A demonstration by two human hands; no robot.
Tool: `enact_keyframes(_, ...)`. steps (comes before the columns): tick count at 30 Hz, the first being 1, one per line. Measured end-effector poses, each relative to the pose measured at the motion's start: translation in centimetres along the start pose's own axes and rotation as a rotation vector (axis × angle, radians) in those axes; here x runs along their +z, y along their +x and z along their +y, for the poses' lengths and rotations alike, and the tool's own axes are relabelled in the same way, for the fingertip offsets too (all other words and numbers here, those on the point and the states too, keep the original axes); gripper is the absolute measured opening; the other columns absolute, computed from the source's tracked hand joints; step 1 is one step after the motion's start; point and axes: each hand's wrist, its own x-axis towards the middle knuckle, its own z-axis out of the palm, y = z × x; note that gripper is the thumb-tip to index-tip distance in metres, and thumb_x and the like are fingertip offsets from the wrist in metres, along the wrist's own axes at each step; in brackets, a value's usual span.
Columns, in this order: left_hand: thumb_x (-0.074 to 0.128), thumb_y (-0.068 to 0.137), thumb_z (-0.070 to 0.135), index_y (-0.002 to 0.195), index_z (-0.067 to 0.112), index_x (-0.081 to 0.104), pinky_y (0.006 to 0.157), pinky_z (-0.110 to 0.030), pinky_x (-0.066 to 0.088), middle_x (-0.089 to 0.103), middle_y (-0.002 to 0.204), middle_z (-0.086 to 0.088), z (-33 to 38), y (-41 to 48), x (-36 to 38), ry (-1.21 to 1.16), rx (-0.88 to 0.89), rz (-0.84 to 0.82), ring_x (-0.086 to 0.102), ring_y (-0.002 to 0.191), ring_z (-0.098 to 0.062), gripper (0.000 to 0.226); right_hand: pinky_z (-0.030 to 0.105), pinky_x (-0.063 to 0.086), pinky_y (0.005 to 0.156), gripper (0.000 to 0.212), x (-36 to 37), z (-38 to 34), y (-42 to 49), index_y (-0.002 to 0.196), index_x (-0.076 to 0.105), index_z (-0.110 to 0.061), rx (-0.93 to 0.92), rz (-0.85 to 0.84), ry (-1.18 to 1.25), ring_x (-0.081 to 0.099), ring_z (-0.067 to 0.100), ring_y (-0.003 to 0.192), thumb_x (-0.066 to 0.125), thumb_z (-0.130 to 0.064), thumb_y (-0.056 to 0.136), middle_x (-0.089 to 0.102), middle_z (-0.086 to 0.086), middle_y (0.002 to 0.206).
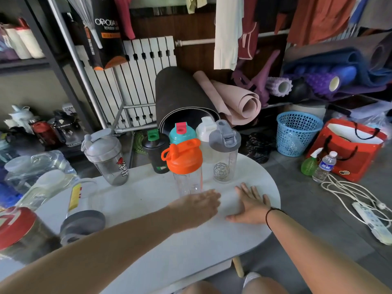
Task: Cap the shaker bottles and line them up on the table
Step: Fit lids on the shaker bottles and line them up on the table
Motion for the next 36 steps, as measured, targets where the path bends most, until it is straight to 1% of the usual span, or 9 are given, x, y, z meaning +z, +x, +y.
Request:
enact_keyframes(3,0.049,0.075,0.013,0.076,0.027,0.064,0.079,-0.026,0.051,0.063,0.082,0.008,0.0,-4.7,-3.0,-0.516,-0.149,0.309,0.060,0.081,-0.018,0.020,0.048,-0.006,0.119,0.117,0.1,0.1,-0.1,0.152,-0.010,-0.033,-0.006,0.017,0.011,-0.020,0.019,0.148,0.058,-0.076,0.067,-0.023,-0.012,0.159)
enact_keyframes(7,0.062,0.074,0.005,0.080,0.029,0.055,0.067,-0.023,0.040,0.059,0.088,0.004,2.0,-7.9,-0.8,-1.351,-1.371,0.242,0.059,0.081,-0.019,0.026,0.049,-0.005,0.118,0.116,0.0,0.4,-0.1,0.152,-0.011,-0.033,-0.035,0.006,0.003,-0.021,0.021,0.148,0.057,-0.076,0.069,-0.024,-0.010,0.159)
enact_keyframes(9,0.073,0.071,0.009,0.106,0.024,0.056,0.075,-0.028,0.043,0.060,0.110,-0.004,1.5,-8.0,0.0,-1.587,-1.678,0.273,0.059,0.094,-0.025,0.042,0.049,-0.006,0.118,0.116,0.0,0.3,-0.1,0.152,-0.012,-0.032,-0.029,0.001,-0.009,-0.022,0.021,0.148,0.056,-0.076,0.070,-0.025,-0.010,0.159)
enact_keyframes(11,0.084,0.064,0.014,0.138,0.027,0.039,0.089,-0.038,0.049,0.044,0.130,0.000,0.4,-7.0,0.6,-1.829,-1.604,0.300,0.052,0.107,-0.024,0.088,0.049,-0.006,0.118,0.116,0.1,0.3,-0.1,0.152,-0.012,-0.033,-0.021,0.004,-0.009,-0.023,0.020,0.147,0.055,-0.078,0.069,-0.026,-0.011,0.158)
enact_keyframes(14,0.090,0.050,0.025,0.150,0.038,0.015,0.100,-0.050,0.047,0.027,0.140,0.010,-1.2,-4.4,0.0,-1.983,-1.391,0.307,0.039,0.121,-0.022,0.126,0.048,-0.008,0.119,0.117,0.3,0.3,0.1,0.152,-0.013,-0.034,-0.012,0.009,0.014,-0.024,0.019,0.147,0.055,-0.078,0.068,-0.027,-0.013,0.157)
enact_keyframes(19,0.087,0.042,0.038,0.133,0.039,0.038,0.099,-0.050,0.049,0.055,0.129,0.005,-1.9,0.1,0.0,-1.923,-1.378,0.431,0.055,0.118,-0.019,0.103,0.047,-0.002,0.119,0.117,0.0,-0.1,-0.1,0.152,-0.008,-0.032,-0.025,0.083,0.078,-0.016,0.020,0.149,0.062,-0.072,0.067,-0.017,-0.011,0.161)
enact_keyframes(22,0.088,0.049,0.032,0.134,0.033,0.037,0.099,-0.043,0.049,0.058,0.126,0.002,-1.7,1.3,0.0,-1.888,-1.438,0.462,0.057,0.117,-0.018,0.099,0.041,0.016,0.118,0.113,-0.8,-0.5,0.4,0.153,0.001,-0.029,-0.068,0.292,0.448,0.009,0.021,0.149,0.074,-0.056,0.071,0.010,-0.003,0.162)
enact_keyframes(27,0.087,0.065,0.017,0.136,0.024,0.035,0.083,-0.024,0.045,0.055,0.124,0.000,-1.4,2.1,0.2,-1.834,-1.498,0.523,0.056,0.112,-0.017,0.089,0.031,0.026,0.111,0.109,-2.5,-2.0,2.4,0.153,0.002,-0.026,-0.162,0.382,0.814,0.022,0.019,0.146,0.079,-0.029,0.076,0.016,-0.001,0.160)
enact_keyframes(36,0.091,0.055,0.029,0.149,0.013,0.023,0.108,-0.042,0.029,0.038,0.133,-0.018,-0.5,4.6,-1.4,-1.420,-1.842,0.486,0.035,0.126,-0.035,0.118,0.024,0.033,0.100,0.102,-2.7,-4.2,4.4,0.151,0.016,-0.028,-0.141,0.542,0.947,0.039,0.019,0.136,0.081,-0.019,0.073,0.032,0.003,0.152)
